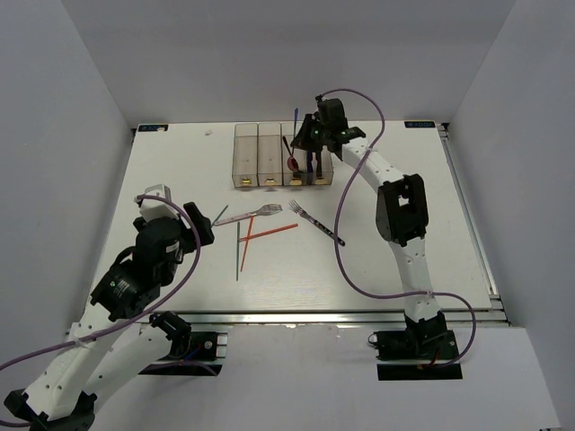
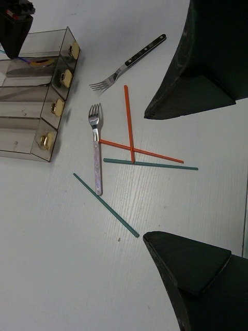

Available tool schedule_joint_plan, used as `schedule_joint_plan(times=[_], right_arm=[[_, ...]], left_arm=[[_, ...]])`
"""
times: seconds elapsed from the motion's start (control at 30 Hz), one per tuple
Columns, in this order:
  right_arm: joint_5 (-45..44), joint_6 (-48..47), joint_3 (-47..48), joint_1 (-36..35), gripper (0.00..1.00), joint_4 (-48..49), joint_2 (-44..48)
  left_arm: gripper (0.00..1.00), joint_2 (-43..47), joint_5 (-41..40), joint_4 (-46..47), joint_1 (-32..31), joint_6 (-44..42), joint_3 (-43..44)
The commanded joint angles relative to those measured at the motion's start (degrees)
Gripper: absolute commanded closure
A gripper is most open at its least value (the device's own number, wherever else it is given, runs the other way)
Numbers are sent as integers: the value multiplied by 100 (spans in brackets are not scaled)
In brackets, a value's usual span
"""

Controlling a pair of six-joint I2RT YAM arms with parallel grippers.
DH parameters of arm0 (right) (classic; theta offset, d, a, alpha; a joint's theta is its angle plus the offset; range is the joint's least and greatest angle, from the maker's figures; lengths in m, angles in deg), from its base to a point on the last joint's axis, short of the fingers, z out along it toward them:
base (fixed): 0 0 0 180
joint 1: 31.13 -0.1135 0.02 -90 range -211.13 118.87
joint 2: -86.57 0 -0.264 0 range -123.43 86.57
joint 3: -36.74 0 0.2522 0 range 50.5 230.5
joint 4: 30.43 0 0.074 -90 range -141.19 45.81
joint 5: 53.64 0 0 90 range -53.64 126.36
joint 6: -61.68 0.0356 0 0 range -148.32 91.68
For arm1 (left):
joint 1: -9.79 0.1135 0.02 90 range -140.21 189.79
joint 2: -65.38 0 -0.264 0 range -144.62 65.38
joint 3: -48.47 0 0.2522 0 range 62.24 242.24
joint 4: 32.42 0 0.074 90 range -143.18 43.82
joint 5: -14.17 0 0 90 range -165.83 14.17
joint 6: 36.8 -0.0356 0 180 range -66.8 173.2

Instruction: Sort the eating utensils into containers

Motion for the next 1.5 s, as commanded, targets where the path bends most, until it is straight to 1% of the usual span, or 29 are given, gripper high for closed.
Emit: schedule_joint_plan(times=[0.0,0.03,0.07,0.1,0.13,0.17,0.33,0.43,0.47,0.5,0.53,0.57,0.6,0.63,0.67,0.7,0.73,0.77,0.8,0.87,0.9,0.93,1.07,1.17,1.3,1.47], right_arm=[[-105,-93,141,-32,77,171,-47],[-96,-128,141,-41,68,180,-38],[-96,-137,150,-32,63,171,-21],[-105,-146,150,-41,37,154,14],[-149,-155,159,-41,15,145,41],[-175,-207,159,-41,11,118,137],[-211,-409,361,-41,11,-92,497],[-193,-812,124,-49,11,-101,1059],[-176,-1101,-164,-75,11,-128,1226],[-210,-1791,-384,-180,11,-180,1610],[-358,-2129,-621,-242,11,-424,1806],[-508,-2419,-1233,-330,11,-557,2190],[-649,-2701,-1622,-418,11,-646,2394],[-1120,-3130,-2034,-619,11,-760,2597],[-1394,-3308,-2891,-699,11,-761,2955],[-1501,-3440,-3300,-778,13,-726,3124],[-1381,-3677,-3652,-857,16,-699,3274],[-1284,-3723,-4204,-875,20,-708,3536],[-1257,-3732,-4427,-893,29,-708,3652],[-1160,-3767,-4840,-928,36,-568,3959],[-994,-3767,-5164,-954,41,-515,4013],[-888,-3767,-5272,-963,42,-488,4040],[-1089,-3854,-5396,-1034,53,-567,3690],[-1318,-3916,-5317,-1051,55,-594,3409],[-1195,-3916,-5273,-1051,58,-576,3118],[-1177,-3899,-5229,-1043,58,-717,2731]], left_arm=[[2,26,-100,8,11,13,-64],[2,26,-82,8,11,22,-64],[2,18,-82,17,11,13,-64],[2,9,-82,8,11,13,-56],[2,9,-82,8,11,13,-55],[2,9,-82,8,11,13,-64],[2,18,-91,8,3,22,-64],[2,18,-108,8,11,22,-55],[2,9,-108,-1,11,22,-55],[2,0,-117,-1,11,31,-55],[2,-9,-126,-1,11,31,-55],[2,-17,-135,-9,11,40,-55],[2,-26,-135,-18,11,31,-55],[2,-18,-135,-10,11,40,-55],[2,-26,-135,-1,11,40,-55],[2,-35,-126,-1,11,40,-55],[2,-53,-117,-1,11,22,-55],[2,-61,-126,-9,11,31,-47],[2,-88,-135,-18,11,40,-38],[2,-105,-152,-36,11,48,-38],[2,-105,-170,-36,11,57,-47],[2,-97,-179,-36,11,66,-38],[2,-123,-179,-36,11,66,-47],[2,-184,-179,-45,11,66,-38],[2,-185,-188,-53,11,66,-29],[2,-193,-170,-45,11,66,-38]])
